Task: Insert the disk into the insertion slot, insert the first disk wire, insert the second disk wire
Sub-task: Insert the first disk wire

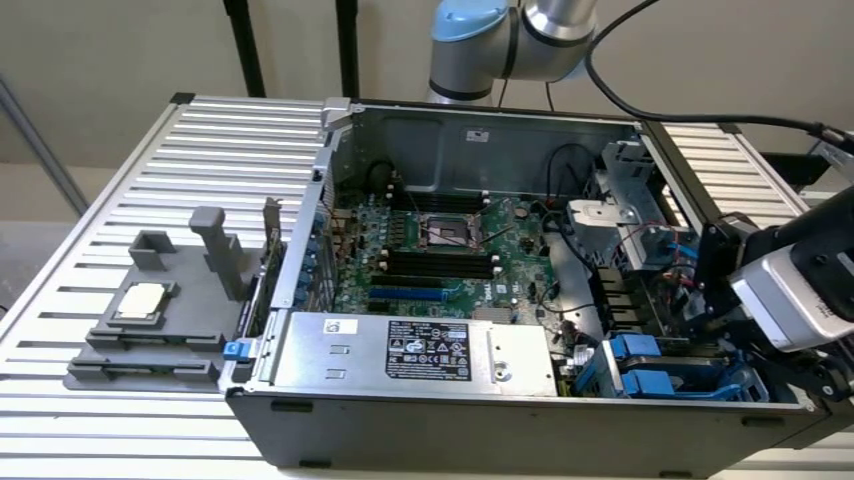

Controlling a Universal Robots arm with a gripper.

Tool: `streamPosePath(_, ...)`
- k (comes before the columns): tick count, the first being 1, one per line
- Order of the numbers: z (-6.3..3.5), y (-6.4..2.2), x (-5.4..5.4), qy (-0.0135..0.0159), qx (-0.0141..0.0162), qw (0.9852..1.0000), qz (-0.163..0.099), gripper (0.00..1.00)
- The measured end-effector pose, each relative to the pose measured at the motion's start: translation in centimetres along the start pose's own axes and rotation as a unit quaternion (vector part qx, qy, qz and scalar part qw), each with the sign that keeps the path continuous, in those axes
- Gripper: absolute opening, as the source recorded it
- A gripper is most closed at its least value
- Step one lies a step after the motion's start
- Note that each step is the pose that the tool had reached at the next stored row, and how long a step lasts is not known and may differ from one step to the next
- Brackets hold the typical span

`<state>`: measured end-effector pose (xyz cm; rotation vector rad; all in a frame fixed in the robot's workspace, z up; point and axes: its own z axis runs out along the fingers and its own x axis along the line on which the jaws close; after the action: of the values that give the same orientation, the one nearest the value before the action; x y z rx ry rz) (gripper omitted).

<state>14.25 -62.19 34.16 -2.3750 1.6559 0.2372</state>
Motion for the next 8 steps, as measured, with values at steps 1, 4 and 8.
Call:
streamPosePath(1, -0.01, 0.01, 0.00, 0.0032, -0.0004, 1.0000, 0.003, 0.18)
streamPosePath(4, -0.01, 0.04, -0.01, 0.0155, -0.0027, 0.9998, 0.009, 0.18)
streamPosePath(8, 0.00, 0.24, -0.09, 0.0265, -0.0042, 0.9995, 0.016, 0.18)
